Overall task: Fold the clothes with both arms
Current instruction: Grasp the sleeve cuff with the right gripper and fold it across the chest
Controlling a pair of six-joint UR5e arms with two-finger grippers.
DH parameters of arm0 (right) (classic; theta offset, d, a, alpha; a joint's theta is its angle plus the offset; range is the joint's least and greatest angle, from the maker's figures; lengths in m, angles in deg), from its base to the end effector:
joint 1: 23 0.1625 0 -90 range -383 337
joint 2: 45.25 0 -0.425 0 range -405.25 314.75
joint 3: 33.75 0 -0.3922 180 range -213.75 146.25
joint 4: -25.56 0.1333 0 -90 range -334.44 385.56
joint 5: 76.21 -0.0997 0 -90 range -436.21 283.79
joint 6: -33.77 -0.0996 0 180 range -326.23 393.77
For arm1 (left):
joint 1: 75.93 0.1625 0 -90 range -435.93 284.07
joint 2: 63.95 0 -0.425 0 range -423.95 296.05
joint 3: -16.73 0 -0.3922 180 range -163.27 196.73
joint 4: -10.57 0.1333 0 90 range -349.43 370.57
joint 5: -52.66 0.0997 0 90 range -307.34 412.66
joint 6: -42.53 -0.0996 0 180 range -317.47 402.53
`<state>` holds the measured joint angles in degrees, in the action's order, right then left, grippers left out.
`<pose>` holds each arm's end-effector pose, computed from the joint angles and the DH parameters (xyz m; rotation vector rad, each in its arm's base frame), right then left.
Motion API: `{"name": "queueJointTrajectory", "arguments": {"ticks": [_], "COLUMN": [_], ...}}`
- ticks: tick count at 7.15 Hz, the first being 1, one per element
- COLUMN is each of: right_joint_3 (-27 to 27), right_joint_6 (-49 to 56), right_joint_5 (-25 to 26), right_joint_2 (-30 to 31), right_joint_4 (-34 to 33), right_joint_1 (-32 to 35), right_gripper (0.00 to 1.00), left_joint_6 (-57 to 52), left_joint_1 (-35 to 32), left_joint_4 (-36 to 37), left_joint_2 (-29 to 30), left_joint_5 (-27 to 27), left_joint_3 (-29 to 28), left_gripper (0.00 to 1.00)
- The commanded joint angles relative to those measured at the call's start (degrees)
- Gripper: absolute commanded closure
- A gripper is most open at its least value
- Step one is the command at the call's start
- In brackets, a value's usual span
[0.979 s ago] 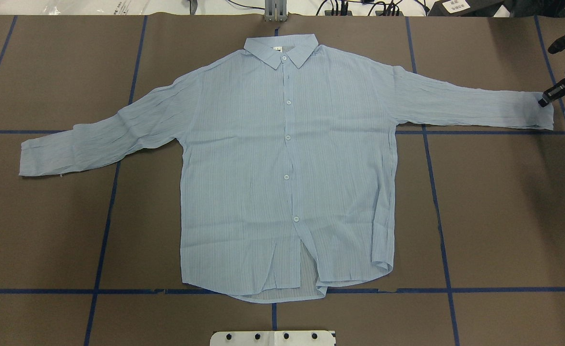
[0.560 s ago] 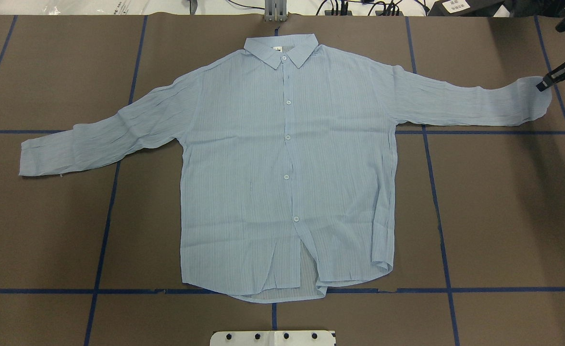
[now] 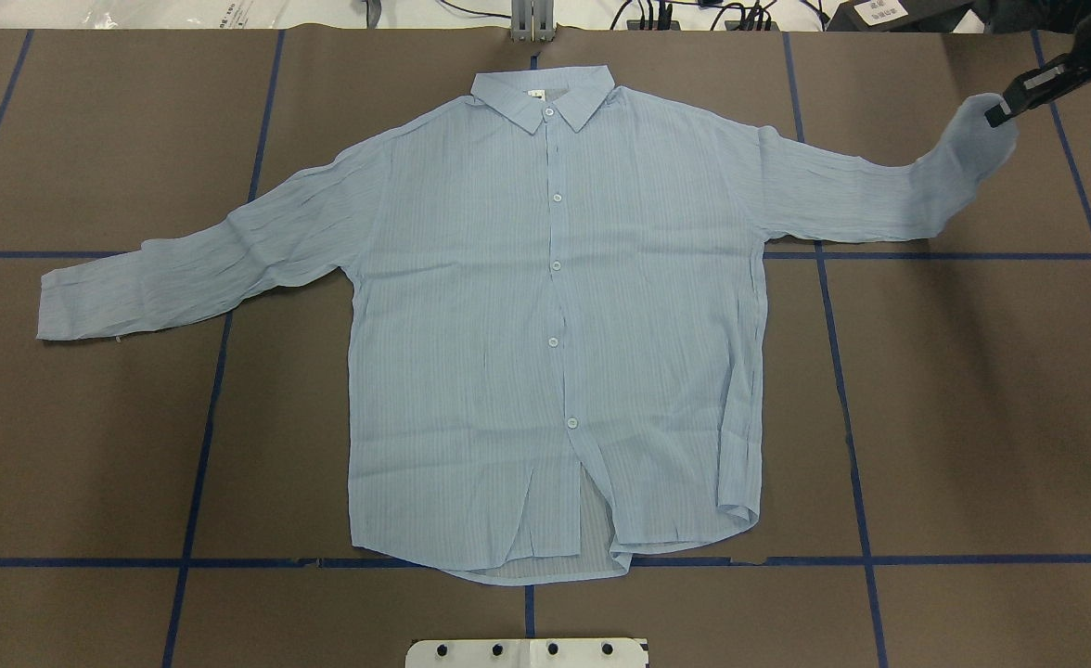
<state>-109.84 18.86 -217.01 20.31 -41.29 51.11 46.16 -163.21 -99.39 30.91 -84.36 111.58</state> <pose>-0.1320 -0.6687 0.4748 0.3004 -0.9754 -0.2760 -0.0346 -0.5451 0.5295 0.4429 0.8274 0.1977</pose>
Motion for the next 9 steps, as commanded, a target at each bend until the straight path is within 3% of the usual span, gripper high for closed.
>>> {"name": "queueJointTrajectory", "arguments": {"ticks": [1,3,6,7,9], "right_joint_3": [-8.2,-11.0,-9.4,-5.9,6.2], "right_joint_6": [-21.6,-34.9,-35.5,-35.5,-35.6], "right_joint_5": [6.9,19.7,32.4,35.1,36.7], "right_joint_2": [-3.1,-7.4,-16.5,-21.7,-31.9], "right_joint_4": [0.0,0.0,-0.3,-0.2,0.1], "right_joint_1": [-10.5,-21.5,-29.5,-30.2,-31.7], "right_gripper": [1.0,1.0,1.0,1.0,1.0], "left_joint_6": [0.1,0.1,0.0,0.0,-0.1], "left_joint_1": [0.0,0.0,-0.1,-0.1,0.0], "left_joint_4": [-7.2,-9.7,-10.0,-9.9,-9.9], "left_joint_2": [-0.1,-0.1,-0.6,-0.6,-0.6], "left_joint_5": [0.1,0.1,0.1,0.1,0.1], "left_joint_3": [-4.7,-6.8,-7.1,-7.4,-7.7], "left_gripper": [0.0,0.0,0.0,0.0,0.0]}}
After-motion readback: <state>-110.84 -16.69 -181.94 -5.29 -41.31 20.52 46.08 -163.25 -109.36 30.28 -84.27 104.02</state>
